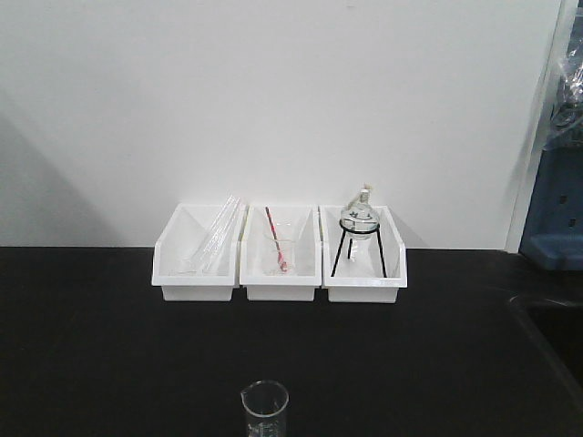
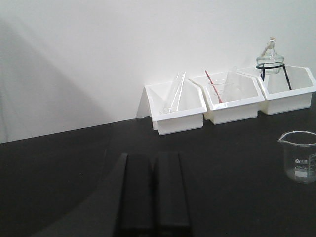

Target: Pick beaker and place in left cabinet

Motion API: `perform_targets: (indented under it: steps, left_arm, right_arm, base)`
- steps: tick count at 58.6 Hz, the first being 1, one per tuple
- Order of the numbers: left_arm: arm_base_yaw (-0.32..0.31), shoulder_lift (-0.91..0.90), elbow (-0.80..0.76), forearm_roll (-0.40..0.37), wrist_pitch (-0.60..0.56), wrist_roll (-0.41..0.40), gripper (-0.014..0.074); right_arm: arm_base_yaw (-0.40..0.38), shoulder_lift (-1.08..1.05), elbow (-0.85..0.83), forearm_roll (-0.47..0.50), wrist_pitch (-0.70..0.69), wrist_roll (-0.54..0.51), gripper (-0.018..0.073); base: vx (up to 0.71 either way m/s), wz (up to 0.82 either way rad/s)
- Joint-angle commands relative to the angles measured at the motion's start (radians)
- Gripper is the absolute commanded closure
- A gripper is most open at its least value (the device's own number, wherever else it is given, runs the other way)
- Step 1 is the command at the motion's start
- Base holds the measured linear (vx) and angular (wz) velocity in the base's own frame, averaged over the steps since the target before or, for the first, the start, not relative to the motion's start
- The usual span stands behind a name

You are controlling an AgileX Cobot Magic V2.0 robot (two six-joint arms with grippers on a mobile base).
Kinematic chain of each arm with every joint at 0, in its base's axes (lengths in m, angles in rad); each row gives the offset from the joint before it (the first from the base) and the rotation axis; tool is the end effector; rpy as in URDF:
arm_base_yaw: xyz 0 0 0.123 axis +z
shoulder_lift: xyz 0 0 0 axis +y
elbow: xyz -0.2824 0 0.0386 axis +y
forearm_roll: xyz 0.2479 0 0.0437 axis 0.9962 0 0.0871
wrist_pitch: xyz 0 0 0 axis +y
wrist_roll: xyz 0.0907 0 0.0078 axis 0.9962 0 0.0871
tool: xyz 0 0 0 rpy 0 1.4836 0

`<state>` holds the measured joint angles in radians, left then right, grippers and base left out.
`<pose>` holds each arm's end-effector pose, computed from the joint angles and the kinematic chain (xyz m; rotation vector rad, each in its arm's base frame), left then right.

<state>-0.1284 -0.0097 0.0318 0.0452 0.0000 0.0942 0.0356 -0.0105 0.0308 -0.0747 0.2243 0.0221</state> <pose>0.0564 -0.0073 0.2029 0.2010 1.4922 0.0088 0.0559 0.0005 0.1830 -0.0623 1.7265 -0.0255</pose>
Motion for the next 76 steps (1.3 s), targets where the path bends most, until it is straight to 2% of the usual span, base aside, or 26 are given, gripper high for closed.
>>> perform_targets:
  steps: [1, 42, 51, 76]
  left_arm:
    - [-0.001, -0.019, 0.016, -0.003, -0.075, -0.003, 0.0595]
    - [-0.001, -0.019, 0.016, -0.003, -0.075, -0.003, 0.0595]
    - [-0.001, -0.019, 0.016, -0.003, -0.075, -0.003, 0.0595]
    - [-0.001, -0.019, 0.016, -0.003, -0.075, -0.003, 0.0595]
  right_arm:
    - [-0.005, -0.015, 0.006, -0.010, -0.081, -0.006, 0.0559]
    - [-0.005, -0.015, 0.006, -0.010, -0.082, -0.006, 0.0559]
    - [-0.005, -0.015, 0.006, -0.073, -0.086, -0.032, 0.0559]
    - [-0.005, -0.015, 0.006, -0.062, -0.126, -0.028, 0.0559]
  base:
    - [0.00, 0.00]
    - [0.00, 0.00]
    - [0.00, 0.00]
    - [0.00, 0.00]
